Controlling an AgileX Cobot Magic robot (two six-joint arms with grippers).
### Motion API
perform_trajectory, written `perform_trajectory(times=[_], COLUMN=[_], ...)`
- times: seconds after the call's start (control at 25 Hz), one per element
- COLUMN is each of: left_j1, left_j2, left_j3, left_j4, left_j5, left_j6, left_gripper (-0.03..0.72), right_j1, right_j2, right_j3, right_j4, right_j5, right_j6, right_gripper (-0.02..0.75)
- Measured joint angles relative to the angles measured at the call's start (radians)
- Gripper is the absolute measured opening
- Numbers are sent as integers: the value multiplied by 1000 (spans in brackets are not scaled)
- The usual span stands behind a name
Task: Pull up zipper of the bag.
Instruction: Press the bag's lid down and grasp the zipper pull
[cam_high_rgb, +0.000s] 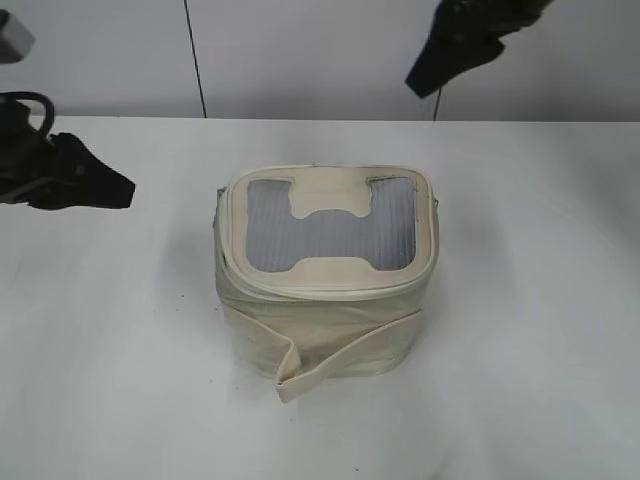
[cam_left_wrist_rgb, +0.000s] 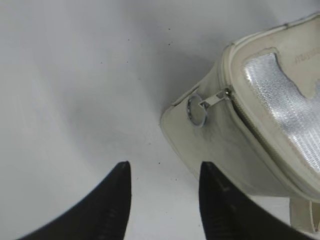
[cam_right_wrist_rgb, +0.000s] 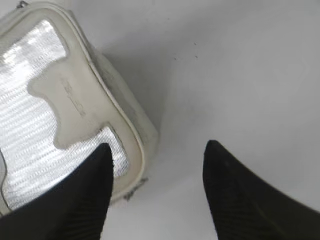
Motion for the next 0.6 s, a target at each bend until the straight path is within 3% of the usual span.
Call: perform_trajectory(times=[0.24,0.6], left_j1=[-86,-116], left_j2=[116,222], left_j3=[-120,-208], left_j4=[111,126], left_j5=[78,80], left_j6=[24,28], left_gripper=[347,347], right_j1=[134,208], right_j2=[194,302], right_j3=[-275,-343], right_j4=[3,8], right_j5=[62,70], right_j6=[-1,-1], right_gripper=[454,454])
